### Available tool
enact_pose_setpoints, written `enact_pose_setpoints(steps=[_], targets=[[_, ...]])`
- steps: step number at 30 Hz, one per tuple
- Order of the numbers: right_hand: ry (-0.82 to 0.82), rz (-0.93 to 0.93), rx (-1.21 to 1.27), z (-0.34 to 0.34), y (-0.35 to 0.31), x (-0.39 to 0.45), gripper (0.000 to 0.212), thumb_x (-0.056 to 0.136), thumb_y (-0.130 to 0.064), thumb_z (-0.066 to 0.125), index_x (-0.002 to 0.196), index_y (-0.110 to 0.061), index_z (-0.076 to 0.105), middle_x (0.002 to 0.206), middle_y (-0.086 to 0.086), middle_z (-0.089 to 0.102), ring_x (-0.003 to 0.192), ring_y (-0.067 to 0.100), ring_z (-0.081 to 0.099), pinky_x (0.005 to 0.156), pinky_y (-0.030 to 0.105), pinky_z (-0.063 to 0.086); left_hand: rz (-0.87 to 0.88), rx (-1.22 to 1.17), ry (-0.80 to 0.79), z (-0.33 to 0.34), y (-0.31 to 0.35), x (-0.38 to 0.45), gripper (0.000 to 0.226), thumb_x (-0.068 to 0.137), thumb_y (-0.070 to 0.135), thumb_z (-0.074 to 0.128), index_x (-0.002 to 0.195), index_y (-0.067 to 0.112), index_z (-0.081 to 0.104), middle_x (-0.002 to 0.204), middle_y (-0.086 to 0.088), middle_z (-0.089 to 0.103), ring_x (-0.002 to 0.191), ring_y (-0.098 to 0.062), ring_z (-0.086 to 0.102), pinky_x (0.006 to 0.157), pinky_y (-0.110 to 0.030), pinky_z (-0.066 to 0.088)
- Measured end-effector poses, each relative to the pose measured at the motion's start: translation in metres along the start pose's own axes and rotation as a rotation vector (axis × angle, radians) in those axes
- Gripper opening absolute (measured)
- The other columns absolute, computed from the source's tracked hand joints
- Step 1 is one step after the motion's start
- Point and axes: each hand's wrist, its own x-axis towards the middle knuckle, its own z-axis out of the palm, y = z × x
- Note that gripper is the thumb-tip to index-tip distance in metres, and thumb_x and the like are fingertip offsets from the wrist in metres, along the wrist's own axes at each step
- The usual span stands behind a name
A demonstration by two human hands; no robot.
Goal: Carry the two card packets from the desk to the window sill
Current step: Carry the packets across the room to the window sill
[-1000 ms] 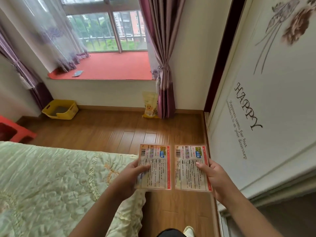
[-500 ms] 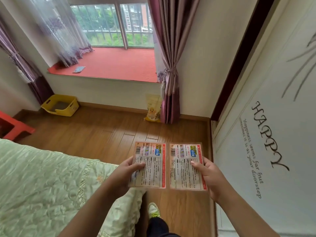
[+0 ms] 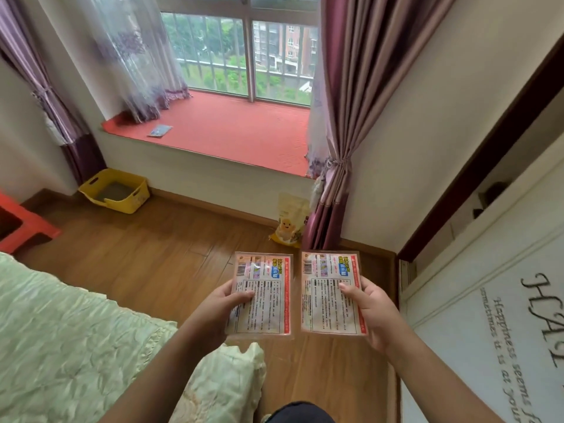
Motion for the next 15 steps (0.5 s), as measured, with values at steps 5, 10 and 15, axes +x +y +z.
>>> enact_pose_setpoints(steps=[5,10,15], targets=[[-0.037,0.026,-0.002,0.01,-0.022,0.048,0.019,0.098,-0.015,0.062,0.116,-0.012,0.066,0.102,0.009,0.082,0.091,0.028,0.08,0.061,0.034,0.065,0.009,-0.045,0.014,-0.012,0.027,0.032,0.044,0.078,0.015,0.072,0.121,0.007,0.061,0.107,-0.022,0.076,0.096,-0.039,0.075,0.064,-0.04,0.065],[-0.097,0.041,0.013,0.01,-0.039,0.102,0.023,0.098,-0.015,0.062,0.12,-0.011,0.065,0.106,0.012,0.081,0.095,0.031,0.079,0.064,0.036,0.065,0.016,-0.073,0.026,-0.017,0.051,0.072,0.043,0.079,0.015,0.073,0.119,0.006,0.061,0.106,-0.021,0.077,0.094,-0.037,0.076,0.062,-0.036,0.064],[-0.155,0.04,0.026,0.008,-0.065,0.171,0.023,0.098,-0.014,0.061,0.12,-0.011,0.065,0.108,0.013,0.08,0.097,0.032,0.078,0.066,0.037,0.066,0.038,-0.084,0.054,-0.018,0.078,0.128,0.048,0.076,0.02,0.08,0.119,0.007,0.063,0.115,-0.025,0.074,0.104,-0.04,0.073,0.068,-0.038,0.065]])
